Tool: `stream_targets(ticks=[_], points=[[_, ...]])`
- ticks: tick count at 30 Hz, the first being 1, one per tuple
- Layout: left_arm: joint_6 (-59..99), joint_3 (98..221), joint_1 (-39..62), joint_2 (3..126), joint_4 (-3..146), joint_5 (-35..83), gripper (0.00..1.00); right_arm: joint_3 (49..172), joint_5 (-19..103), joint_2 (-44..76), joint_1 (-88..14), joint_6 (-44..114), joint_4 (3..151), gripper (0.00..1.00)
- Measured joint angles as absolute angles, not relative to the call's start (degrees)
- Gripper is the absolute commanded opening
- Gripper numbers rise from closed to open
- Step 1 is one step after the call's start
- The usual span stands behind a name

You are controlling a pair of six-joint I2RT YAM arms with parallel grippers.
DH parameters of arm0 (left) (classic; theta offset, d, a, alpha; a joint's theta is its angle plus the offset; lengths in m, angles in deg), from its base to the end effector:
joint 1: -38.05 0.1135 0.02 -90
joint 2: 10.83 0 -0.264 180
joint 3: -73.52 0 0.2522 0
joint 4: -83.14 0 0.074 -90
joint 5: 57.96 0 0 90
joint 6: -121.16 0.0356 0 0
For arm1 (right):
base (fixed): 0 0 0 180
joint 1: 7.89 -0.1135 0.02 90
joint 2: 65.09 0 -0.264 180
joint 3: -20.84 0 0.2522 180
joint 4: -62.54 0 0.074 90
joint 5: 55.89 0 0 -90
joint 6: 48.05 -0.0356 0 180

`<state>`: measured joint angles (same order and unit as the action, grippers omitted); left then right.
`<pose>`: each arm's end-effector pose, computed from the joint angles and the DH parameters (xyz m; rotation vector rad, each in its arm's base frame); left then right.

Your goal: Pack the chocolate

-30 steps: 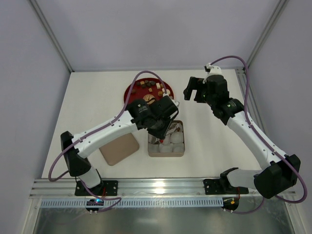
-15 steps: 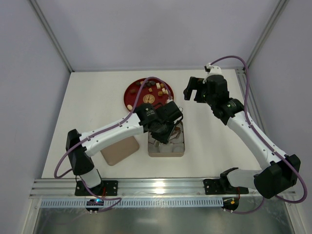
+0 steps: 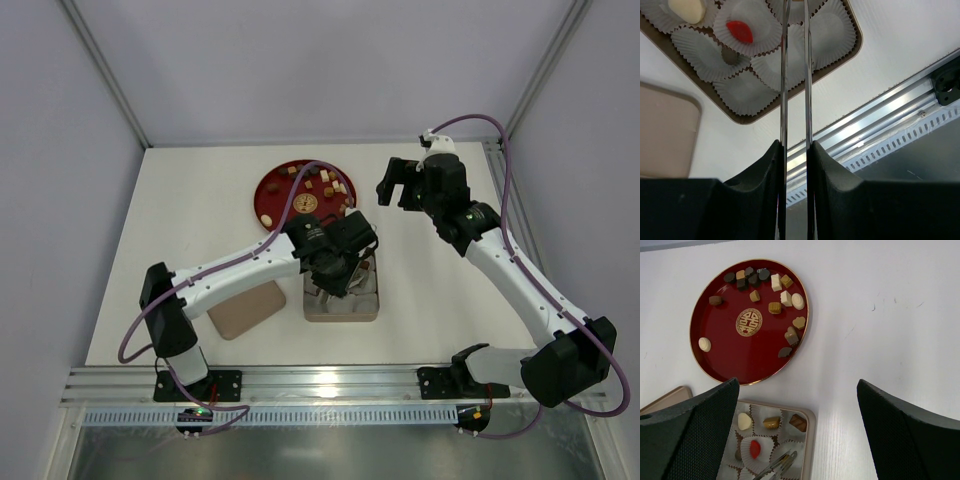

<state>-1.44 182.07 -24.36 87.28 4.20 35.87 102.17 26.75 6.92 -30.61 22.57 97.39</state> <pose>0.1621 -0.3050 0.3187 0.7082 2.7304 -0.3312 0.2655 0.1062 0.3583 0.0231 2.0286 0.3374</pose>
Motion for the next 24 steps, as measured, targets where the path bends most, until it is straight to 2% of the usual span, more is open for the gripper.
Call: stream_targets(ticks=[24], points=[[-1.4,182.1,-24.4,87.4,4.2,36.0,0.34,102.2,26.8,6.9,-30.5,22.6,97.4,1.00]])
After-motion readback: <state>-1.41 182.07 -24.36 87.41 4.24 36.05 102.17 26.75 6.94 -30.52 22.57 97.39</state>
